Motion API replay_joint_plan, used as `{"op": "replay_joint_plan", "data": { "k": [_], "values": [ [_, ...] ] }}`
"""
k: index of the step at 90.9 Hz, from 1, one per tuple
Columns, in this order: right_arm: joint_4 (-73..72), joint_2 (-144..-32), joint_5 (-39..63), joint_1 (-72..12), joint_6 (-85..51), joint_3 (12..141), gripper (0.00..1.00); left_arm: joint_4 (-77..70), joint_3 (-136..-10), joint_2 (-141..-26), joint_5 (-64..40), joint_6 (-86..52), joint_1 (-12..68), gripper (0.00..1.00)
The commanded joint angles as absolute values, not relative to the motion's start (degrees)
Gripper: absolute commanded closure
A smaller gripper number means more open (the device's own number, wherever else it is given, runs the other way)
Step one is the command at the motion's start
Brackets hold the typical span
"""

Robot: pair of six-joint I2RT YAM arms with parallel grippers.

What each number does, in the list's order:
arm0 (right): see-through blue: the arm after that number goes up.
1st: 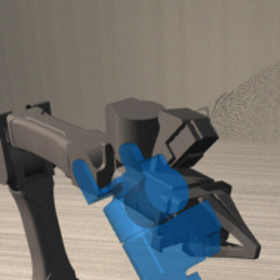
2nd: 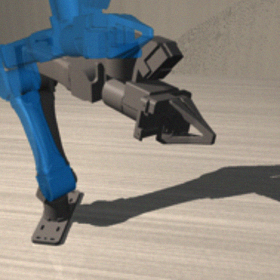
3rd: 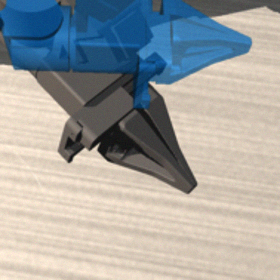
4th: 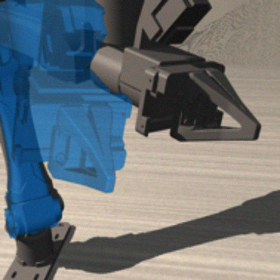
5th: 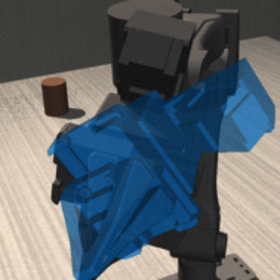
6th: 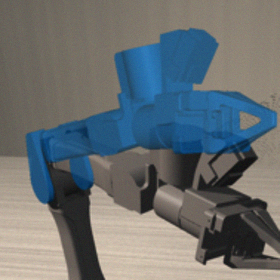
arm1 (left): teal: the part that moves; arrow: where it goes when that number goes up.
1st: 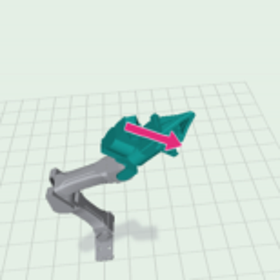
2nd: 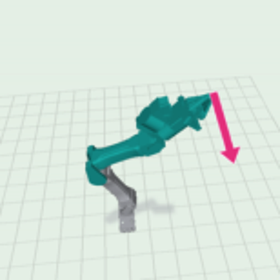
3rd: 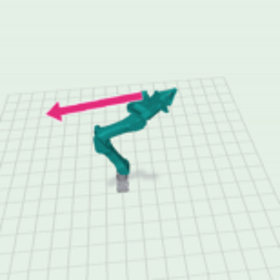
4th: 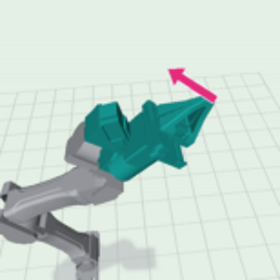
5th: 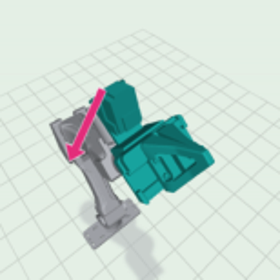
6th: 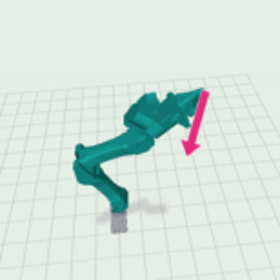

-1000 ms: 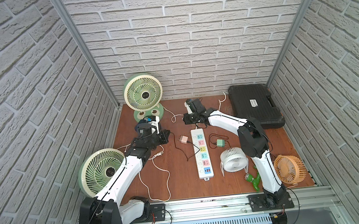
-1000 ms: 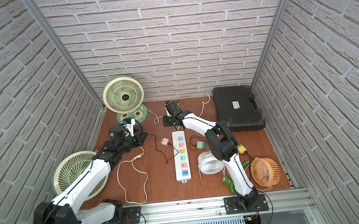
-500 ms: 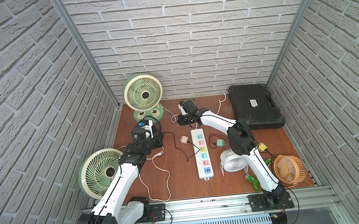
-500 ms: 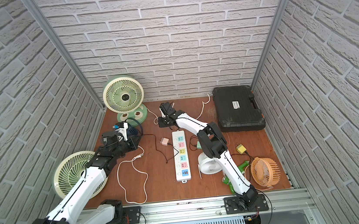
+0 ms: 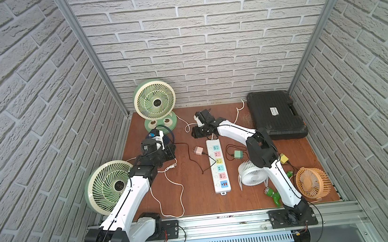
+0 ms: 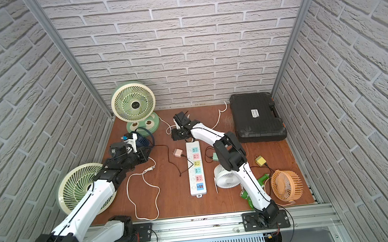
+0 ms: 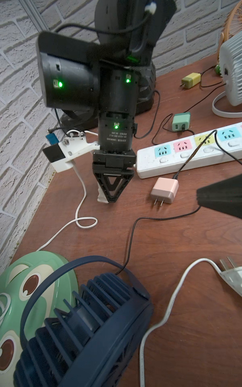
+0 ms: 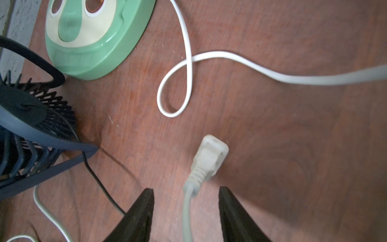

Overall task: Unplug the desk fan from the power strip
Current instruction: Place the plug at the center of the board.

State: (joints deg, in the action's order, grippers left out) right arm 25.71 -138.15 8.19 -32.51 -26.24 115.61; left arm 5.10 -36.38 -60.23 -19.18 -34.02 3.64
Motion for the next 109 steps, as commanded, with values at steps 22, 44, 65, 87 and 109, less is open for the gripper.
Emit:
{"op": "replay_joint_plan", "data": {
  "k": [22,44,65,87,109],
  "values": [
    [24.6,-117.78,7.31,-28.28,-21.91,101.76,0.35,-2.61,-33.86,-63.75,-16.27,-29.82,2.31,0.83],
    [22.04,-105.04,7.97,-22.14,-20.61,90.28,0.31,-6.06,-32.77,-65.28,-15.66,-27.07,0.14,0.77],
    [23.91,-102.45,7.55,-19.64,-18.26,88.5,0.31,-7.21,-31.8,-65.93,-15.45,-26.06,-0.9,0.73],
    [19.83,-96.32,6.2,-15.41,-16.13,78.1,0.33,-8.31,-28.79,-64.07,-10.95,-20.24,-1.46,0.69],
    [12.66,-81.28,4.91,-5.85,-13.41,60.08,0.2,-12.21,-27.12,-62.46,-11.19,-14.24,-5.89,0.52]
  ]
}}
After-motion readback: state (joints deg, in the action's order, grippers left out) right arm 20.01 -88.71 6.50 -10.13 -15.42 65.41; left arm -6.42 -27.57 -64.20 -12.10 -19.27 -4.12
